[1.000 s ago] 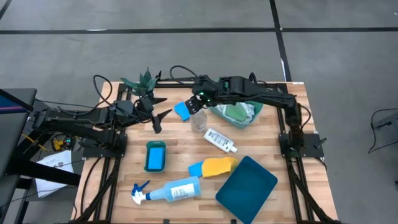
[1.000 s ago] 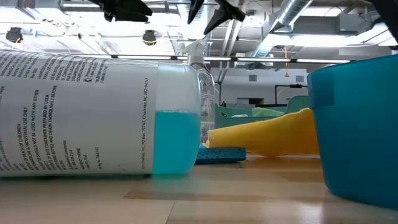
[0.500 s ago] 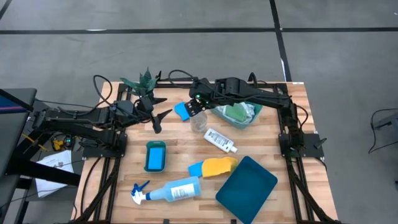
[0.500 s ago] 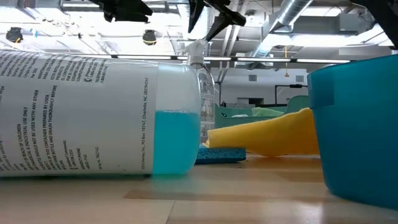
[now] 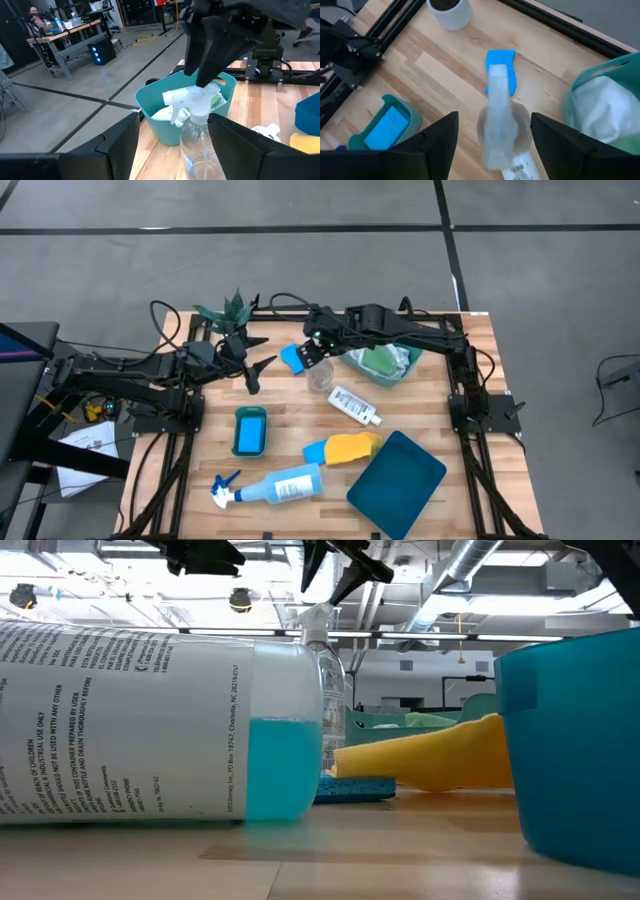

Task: Pick & Place Kitchen Items
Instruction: Put the transparent spray bottle into the blue bin

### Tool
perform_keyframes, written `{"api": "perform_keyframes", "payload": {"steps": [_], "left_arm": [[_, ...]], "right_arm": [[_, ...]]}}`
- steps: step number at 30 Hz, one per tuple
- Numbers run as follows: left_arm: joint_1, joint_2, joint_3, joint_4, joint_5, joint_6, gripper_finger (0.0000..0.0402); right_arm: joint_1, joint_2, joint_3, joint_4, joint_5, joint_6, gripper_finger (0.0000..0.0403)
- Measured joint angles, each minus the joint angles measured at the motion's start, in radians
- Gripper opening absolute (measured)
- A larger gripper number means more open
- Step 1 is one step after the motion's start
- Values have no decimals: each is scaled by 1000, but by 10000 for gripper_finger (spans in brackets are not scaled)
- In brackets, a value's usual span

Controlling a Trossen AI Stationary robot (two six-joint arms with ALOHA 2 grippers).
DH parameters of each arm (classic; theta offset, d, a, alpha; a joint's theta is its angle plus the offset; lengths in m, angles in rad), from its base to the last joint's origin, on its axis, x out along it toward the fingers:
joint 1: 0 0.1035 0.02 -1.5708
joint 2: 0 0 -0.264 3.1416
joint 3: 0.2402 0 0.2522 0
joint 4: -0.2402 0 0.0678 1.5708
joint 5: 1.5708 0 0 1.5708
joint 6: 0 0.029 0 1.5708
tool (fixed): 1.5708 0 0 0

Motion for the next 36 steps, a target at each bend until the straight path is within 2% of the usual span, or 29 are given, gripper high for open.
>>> {"api": "perform_keyframes", "payload": {"steps": [24, 30, 36], "left_arm": [[0, 0, 0, 0, 0, -17, 231], [0, 0, 0, 0, 0, -16, 231], [0, 0, 0, 0, 0, -18, 231]], "right_arm": [[-5, 35, -2, -34, -11, -35, 238], [-7, 35, -2, -34, -11, -51, 218], [-6, 35, -2, -34, -12, -55, 178]]}}
